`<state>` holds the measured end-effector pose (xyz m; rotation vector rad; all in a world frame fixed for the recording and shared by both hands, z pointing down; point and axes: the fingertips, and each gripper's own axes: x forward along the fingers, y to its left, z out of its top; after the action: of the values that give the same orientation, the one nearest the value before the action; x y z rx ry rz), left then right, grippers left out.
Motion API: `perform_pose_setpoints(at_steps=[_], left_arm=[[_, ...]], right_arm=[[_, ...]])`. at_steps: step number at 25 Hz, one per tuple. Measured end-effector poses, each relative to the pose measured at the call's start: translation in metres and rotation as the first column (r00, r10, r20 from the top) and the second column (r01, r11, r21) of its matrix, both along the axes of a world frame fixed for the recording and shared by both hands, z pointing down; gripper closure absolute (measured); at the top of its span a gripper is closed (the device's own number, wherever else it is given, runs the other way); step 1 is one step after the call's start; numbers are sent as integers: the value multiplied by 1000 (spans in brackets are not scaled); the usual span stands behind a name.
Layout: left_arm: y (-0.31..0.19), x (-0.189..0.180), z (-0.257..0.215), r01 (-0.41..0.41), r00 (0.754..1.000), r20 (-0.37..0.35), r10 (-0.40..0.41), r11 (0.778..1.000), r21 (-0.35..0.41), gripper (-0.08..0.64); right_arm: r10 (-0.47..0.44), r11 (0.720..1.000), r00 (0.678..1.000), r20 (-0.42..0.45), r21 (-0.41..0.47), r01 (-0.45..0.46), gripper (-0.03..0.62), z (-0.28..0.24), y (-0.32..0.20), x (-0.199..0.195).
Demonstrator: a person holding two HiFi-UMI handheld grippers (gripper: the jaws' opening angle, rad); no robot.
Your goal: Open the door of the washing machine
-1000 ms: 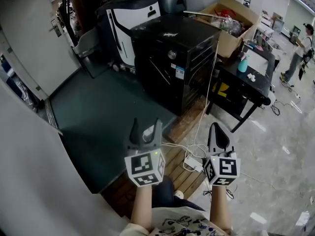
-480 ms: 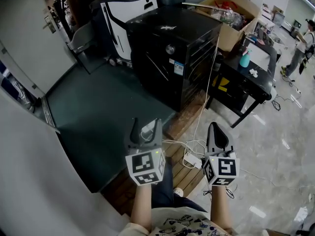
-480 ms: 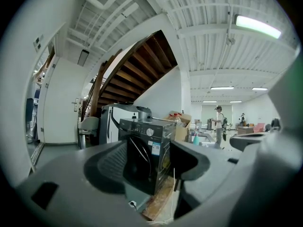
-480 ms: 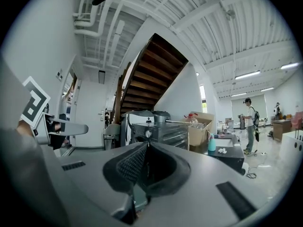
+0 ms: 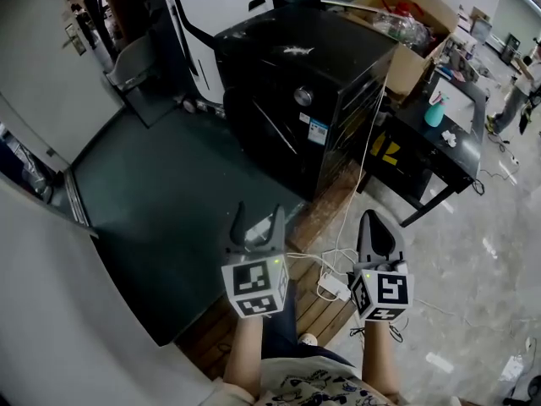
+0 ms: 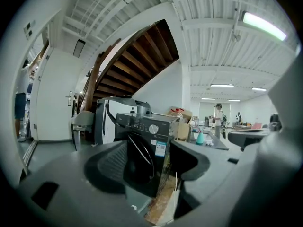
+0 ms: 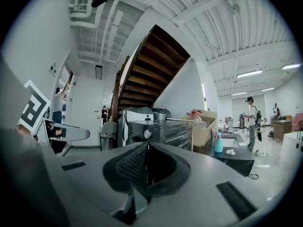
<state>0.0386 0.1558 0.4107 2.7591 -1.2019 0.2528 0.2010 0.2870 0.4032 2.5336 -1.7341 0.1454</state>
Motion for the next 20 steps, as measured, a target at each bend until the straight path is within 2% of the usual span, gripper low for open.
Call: perform_pose_setpoints(at_steps=[12, 20], left_arm=[[-147, 57, 18, -82, 994, 57, 89, 990, -113, 295], [-218, 91, 31, -123, 987, 74, 142, 968, -217, 295]], right_arm=[[98, 994, 994, 38, -52, -96, 572, -8, -135, 51], [138, 986, 990, 21, -94, -136, 572, -13, -201, 75]])
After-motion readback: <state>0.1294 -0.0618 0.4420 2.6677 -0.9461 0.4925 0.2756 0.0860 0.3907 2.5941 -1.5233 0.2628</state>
